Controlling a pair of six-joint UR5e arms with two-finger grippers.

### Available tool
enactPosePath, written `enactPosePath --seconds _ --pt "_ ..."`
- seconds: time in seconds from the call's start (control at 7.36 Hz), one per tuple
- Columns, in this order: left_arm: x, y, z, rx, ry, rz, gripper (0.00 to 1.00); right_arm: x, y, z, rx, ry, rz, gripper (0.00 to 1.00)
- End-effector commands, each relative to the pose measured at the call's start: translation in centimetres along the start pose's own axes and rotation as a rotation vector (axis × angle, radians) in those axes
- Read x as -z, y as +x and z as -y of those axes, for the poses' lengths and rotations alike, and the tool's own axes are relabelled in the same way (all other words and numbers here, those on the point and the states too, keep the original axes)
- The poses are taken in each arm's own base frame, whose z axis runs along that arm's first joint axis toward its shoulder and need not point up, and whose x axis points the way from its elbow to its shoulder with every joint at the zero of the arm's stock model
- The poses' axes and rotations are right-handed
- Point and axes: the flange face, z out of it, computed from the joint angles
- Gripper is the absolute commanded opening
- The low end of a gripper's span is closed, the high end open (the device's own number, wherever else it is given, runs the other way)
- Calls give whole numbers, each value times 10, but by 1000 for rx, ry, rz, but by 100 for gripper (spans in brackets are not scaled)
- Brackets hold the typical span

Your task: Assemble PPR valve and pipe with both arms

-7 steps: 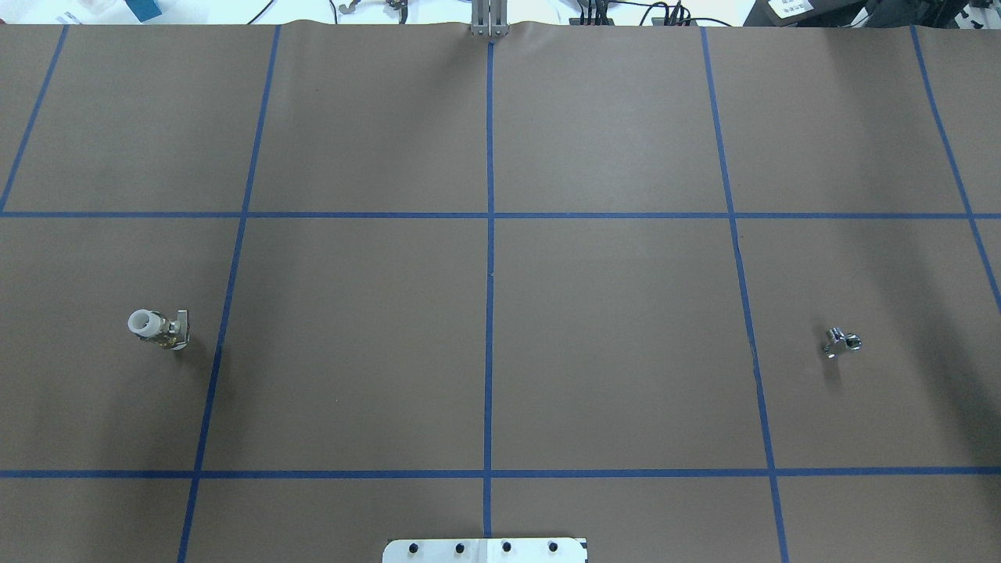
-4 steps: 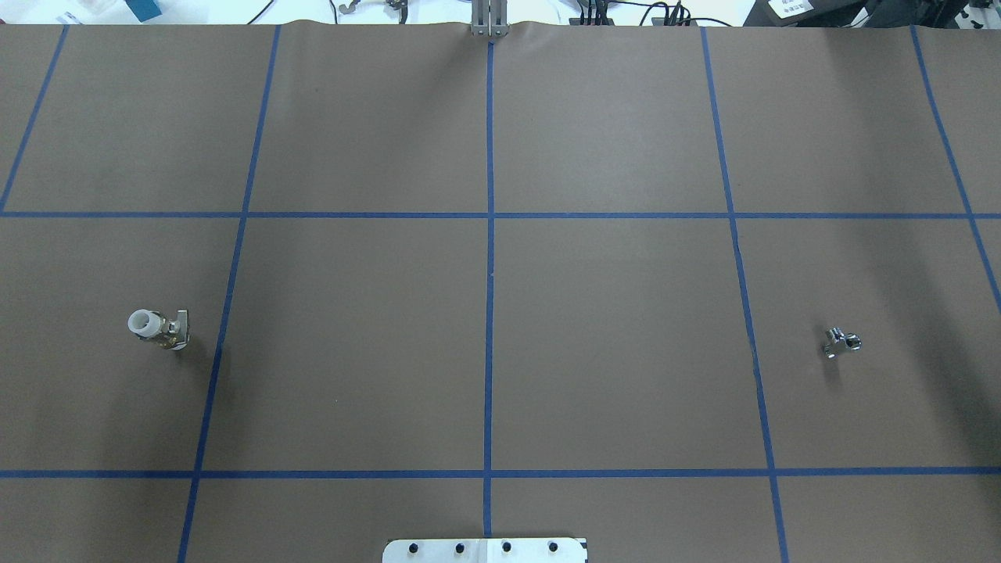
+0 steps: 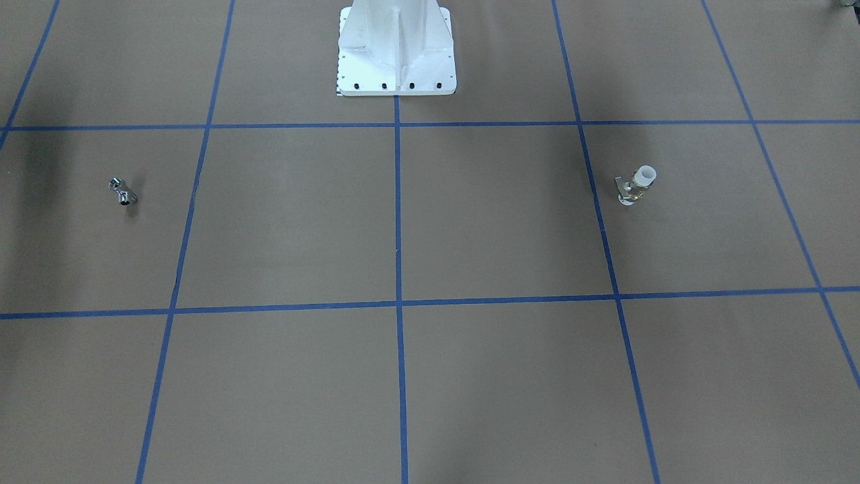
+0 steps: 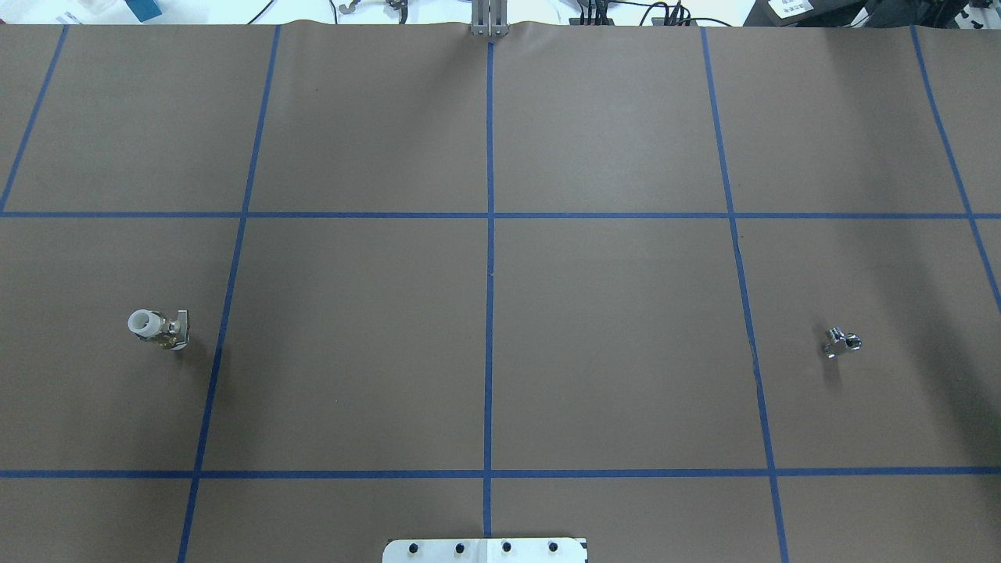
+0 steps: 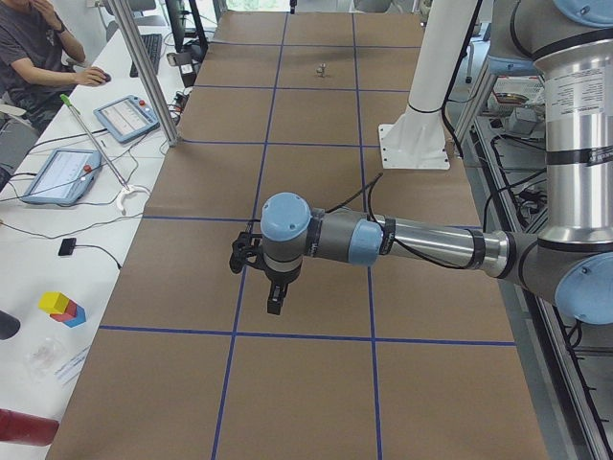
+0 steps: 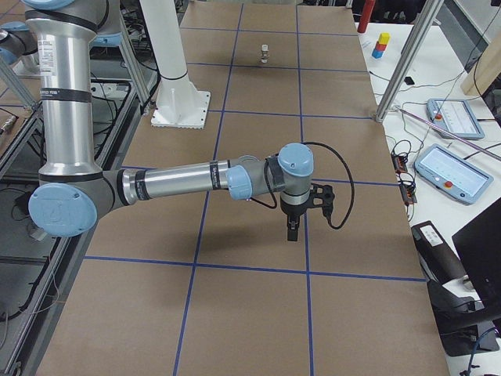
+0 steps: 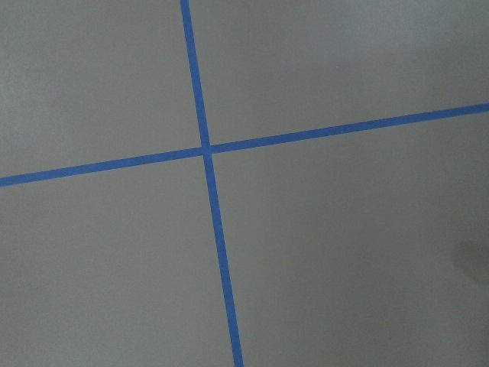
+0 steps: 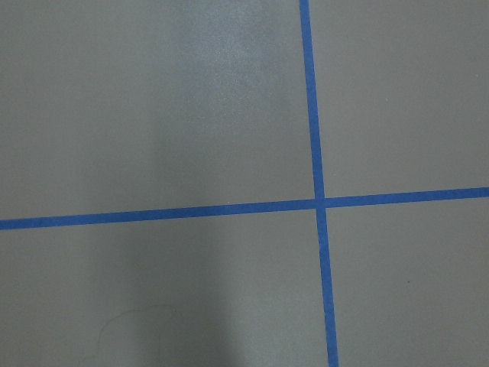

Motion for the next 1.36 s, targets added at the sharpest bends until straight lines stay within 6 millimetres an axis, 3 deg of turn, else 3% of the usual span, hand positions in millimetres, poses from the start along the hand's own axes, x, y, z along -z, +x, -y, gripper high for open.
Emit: enactPosePath --seconds 0.0,0.27,0.54,0.82,1.09,1.22 --pt "2 51 11 54 3 -18 99 -2 -4 -1 8 -6 8 100" --pt "-17 111 22 69 -32 -43 99 -6 -13 -1 25 -12 10 100" --pt "-25 136 26 92 -9 -71 100 -8 -16 -2 31 -17 10 100" --pt "-44 176 33 119 -11 -44 100 -9 -17 -2 33 -22 18 100" --pt "-78 241 35 141 -40 -26 100 -12 -22 -3 38 -28 23 100" --pt "-105 292 34 170 -34 5 100 -16 -27 -3 45 -37 28 100"
